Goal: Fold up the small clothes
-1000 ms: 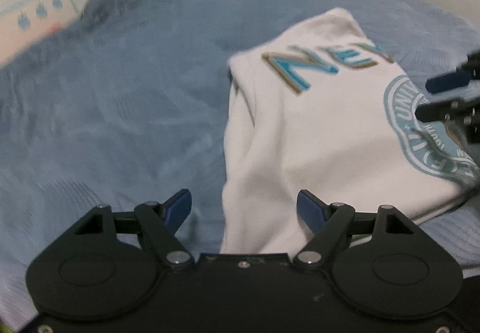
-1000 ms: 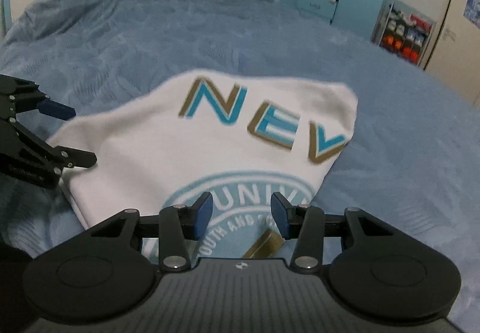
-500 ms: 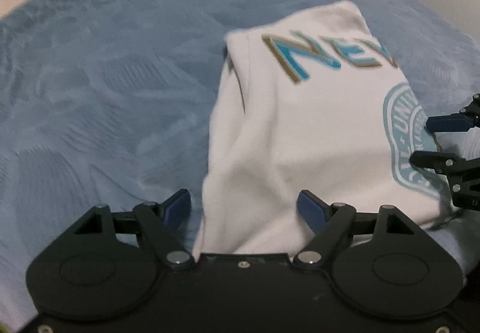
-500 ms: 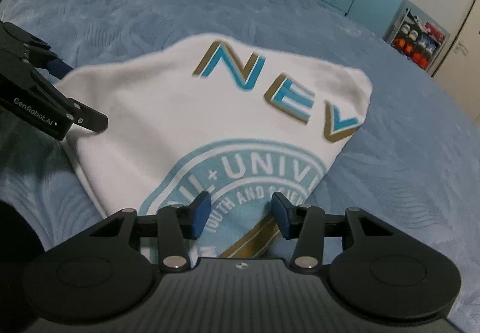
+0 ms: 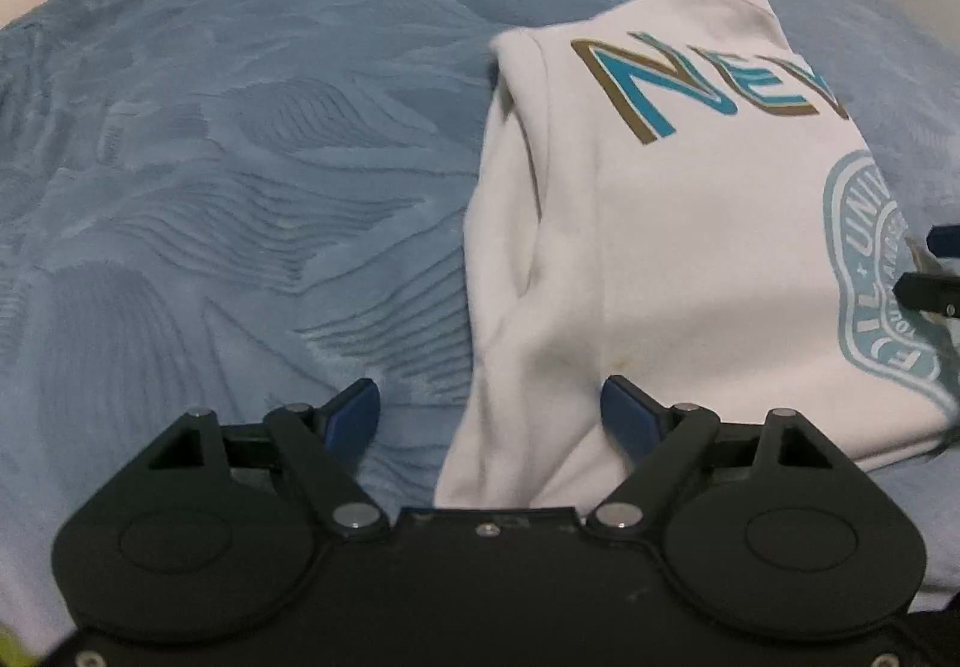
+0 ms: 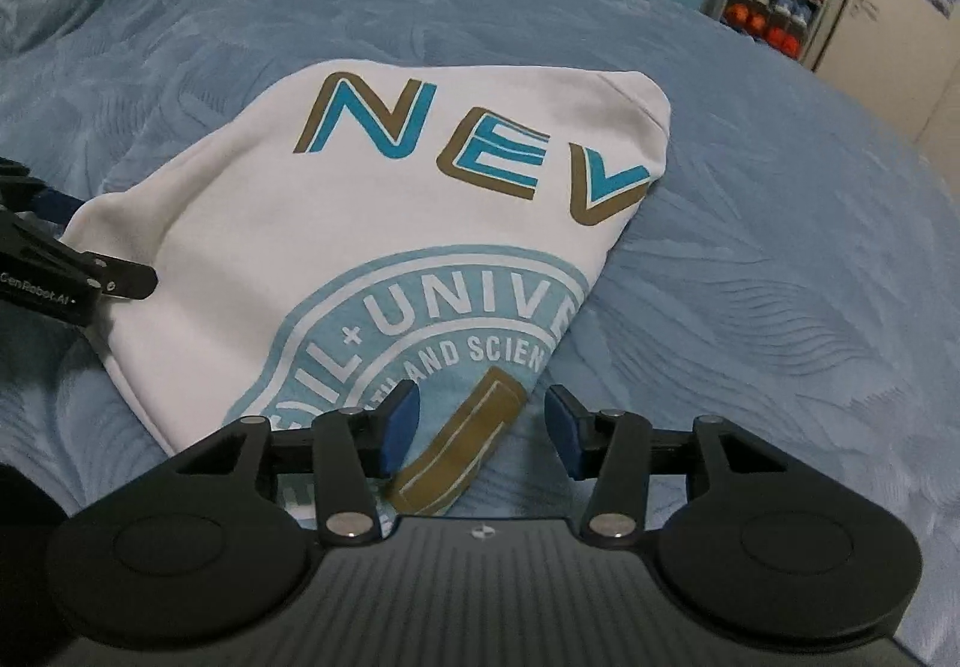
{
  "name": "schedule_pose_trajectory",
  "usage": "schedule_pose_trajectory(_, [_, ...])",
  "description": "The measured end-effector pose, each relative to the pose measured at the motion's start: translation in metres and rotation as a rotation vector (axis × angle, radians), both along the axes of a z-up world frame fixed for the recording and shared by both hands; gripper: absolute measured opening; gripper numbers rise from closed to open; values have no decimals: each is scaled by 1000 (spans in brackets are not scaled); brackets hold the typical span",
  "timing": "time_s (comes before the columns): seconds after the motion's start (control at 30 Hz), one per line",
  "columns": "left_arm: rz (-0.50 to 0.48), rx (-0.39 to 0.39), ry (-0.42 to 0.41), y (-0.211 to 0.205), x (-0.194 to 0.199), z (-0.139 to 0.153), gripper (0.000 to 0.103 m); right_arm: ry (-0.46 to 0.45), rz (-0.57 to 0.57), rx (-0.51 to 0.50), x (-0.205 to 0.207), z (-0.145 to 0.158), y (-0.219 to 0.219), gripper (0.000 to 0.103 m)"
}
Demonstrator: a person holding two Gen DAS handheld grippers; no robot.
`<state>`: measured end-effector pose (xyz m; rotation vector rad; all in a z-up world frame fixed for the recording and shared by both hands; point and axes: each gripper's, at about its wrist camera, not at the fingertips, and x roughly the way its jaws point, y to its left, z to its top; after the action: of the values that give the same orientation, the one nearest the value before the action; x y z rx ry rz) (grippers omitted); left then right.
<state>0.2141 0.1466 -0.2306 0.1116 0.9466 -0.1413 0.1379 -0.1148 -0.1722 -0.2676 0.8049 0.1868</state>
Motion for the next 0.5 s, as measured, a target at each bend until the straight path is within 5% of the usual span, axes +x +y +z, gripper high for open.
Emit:
schedule_pose_trajectory(0.13, [-18, 57, -22, -8, -11, 22, 82, 0, -7, -26, -4, 13, 4, 56])
schedule_pose_trajectory(0.33, [-83, -2, -81, -21, -25, 41, 82, -28, 20, -27, -20, 24, 10, 56])
schedule_pose_trajectory(0.4, [-103, -4, -64, -26, -24, 33, 82, -13, 34, -40, -22, 20, 12, 56])
schedule_pose_trajectory(0.5, [-100, 102, 23, -41, -18, 4, 85, 36, 35, -57, -21, 7, 13, 56])
